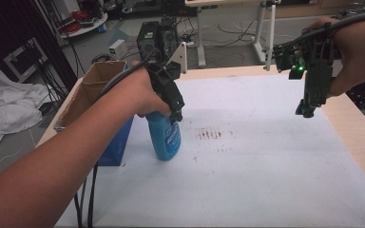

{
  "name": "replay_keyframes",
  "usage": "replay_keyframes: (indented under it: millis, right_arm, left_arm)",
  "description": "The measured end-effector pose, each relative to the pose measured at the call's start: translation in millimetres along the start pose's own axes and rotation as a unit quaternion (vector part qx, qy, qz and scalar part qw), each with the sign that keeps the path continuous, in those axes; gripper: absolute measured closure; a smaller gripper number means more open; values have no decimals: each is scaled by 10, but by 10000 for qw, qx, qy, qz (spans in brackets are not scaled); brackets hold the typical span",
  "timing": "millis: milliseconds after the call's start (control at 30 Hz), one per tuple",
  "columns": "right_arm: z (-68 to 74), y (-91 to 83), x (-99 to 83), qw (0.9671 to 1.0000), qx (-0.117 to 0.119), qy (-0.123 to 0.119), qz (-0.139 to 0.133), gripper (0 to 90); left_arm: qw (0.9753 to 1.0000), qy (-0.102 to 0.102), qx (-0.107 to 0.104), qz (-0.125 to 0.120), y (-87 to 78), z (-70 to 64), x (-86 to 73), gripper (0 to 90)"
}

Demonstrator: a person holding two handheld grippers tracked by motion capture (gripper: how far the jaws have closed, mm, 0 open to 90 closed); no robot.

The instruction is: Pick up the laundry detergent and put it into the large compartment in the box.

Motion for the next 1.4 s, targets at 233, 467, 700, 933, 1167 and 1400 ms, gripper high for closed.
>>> replay_keyframes:
  millis: [233,467,700,933,1167,1400]
  right_arm:
    - [-4,6,-5,10000,8,9,-19,29]
    - [-10,18,10,10000,12,-38,-6,29]
    - [-4,14,12,10000,20,-39,7,29]
    - [0,5,4,10000,13,-21,13,29]
    - [-3,-12,15,10000,12,-64,-13,29]
    - [25,-24,44,10000,1,-51,-9,29]
  left_arm:
    - [10000,25,-19,80,7,-8,-7,310]
    - [10000,-33,-11,68,14,-2,-7,345]
    - [9997,132,93,202,1,-1,-16,361]
    - [9997,173,81,154,-115,6,-56,368]
    - [9996,244,129,103,-414,-41,-114,370]
    - [9997,231,121,20,-721,-59,-216,371]
Point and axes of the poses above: each handheld gripper's, and its own axes: y roughly forward along the jaws, x roughly out of its top, z roughly to its left, the point moved 5 cm from there along y, roughly forward along the jaws, and after that the axes turned 13 degrees about -x, right-handed, at the moved point
